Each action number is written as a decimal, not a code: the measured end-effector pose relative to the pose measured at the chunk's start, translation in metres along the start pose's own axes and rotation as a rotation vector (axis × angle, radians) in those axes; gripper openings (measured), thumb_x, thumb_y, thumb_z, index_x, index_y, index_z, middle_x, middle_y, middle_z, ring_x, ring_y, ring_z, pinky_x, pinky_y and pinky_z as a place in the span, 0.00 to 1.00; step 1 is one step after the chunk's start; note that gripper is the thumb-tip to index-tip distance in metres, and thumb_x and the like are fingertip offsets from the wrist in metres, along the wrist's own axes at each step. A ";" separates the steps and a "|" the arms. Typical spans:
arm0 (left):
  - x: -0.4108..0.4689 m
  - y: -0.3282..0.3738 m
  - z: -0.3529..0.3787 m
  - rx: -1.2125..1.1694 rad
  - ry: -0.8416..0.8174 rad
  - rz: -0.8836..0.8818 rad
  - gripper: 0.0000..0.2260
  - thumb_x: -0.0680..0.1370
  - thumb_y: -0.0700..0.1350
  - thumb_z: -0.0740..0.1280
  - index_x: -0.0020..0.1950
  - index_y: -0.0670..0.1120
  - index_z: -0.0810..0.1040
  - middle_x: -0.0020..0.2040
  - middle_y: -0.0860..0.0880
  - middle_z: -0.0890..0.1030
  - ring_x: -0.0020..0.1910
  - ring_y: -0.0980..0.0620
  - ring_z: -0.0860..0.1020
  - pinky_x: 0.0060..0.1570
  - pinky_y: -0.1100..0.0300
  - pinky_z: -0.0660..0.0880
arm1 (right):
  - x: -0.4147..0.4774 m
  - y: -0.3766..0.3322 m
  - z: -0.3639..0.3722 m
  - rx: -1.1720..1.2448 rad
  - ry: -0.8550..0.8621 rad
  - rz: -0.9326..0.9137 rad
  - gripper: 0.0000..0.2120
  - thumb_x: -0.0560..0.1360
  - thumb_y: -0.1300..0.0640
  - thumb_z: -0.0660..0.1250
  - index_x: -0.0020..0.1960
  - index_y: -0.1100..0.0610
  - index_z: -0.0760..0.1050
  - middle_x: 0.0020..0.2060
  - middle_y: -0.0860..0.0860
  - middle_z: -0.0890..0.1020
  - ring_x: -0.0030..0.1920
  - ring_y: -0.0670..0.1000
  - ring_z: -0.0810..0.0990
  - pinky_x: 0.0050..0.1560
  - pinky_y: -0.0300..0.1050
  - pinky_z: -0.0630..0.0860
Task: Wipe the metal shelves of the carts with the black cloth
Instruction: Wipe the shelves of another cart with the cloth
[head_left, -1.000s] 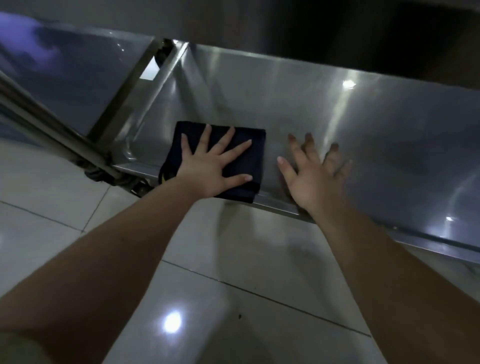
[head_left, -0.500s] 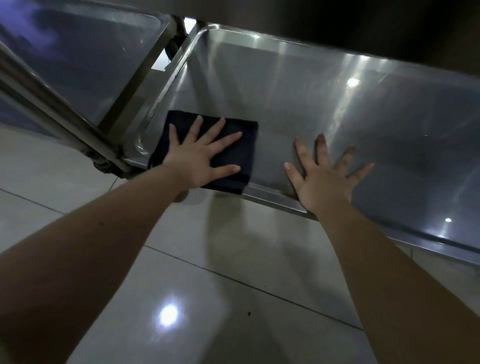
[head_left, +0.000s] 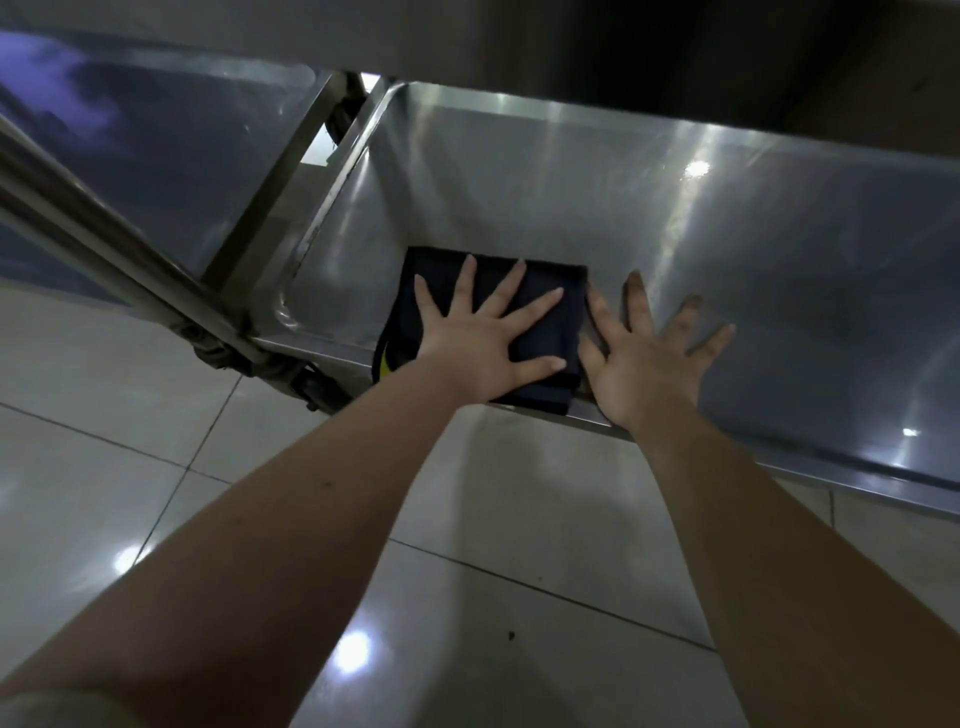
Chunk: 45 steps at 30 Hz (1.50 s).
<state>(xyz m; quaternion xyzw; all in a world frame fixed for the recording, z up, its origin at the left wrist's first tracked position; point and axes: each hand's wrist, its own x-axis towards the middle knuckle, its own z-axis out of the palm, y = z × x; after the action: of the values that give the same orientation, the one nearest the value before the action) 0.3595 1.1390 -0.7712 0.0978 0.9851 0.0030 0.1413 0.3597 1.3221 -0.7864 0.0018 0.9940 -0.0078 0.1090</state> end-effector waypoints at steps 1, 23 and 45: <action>0.000 0.001 0.000 -0.004 0.009 0.007 0.35 0.71 0.77 0.46 0.74 0.72 0.36 0.80 0.59 0.36 0.78 0.40 0.34 0.67 0.25 0.37 | 0.000 0.001 0.000 0.004 -0.004 0.001 0.27 0.78 0.32 0.38 0.74 0.31 0.32 0.79 0.44 0.38 0.76 0.69 0.35 0.67 0.79 0.36; -0.019 -0.022 0.004 -0.026 -0.024 -0.090 0.34 0.72 0.77 0.45 0.73 0.72 0.34 0.79 0.59 0.34 0.77 0.37 0.34 0.65 0.21 0.39 | -0.002 -0.004 0.004 0.011 0.000 0.005 0.30 0.75 0.27 0.36 0.75 0.31 0.34 0.79 0.44 0.38 0.75 0.70 0.35 0.67 0.79 0.36; -0.045 -0.093 0.011 -0.038 0.039 -0.197 0.33 0.70 0.76 0.42 0.73 0.74 0.36 0.80 0.60 0.38 0.79 0.40 0.38 0.67 0.23 0.41 | 0.021 -0.047 -0.014 0.002 0.030 -0.203 0.27 0.80 0.33 0.42 0.77 0.33 0.41 0.80 0.41 0.46 0.77 0.69 0.42 0.67 0.79 0.39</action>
<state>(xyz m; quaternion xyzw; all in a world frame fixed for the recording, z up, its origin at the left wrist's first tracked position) 0.3870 1.0390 -0.7727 -0.0023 0.9923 0.0096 0.1234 0.3358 1.2750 -0.7761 -0.0989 0.9906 -0.0196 0.0929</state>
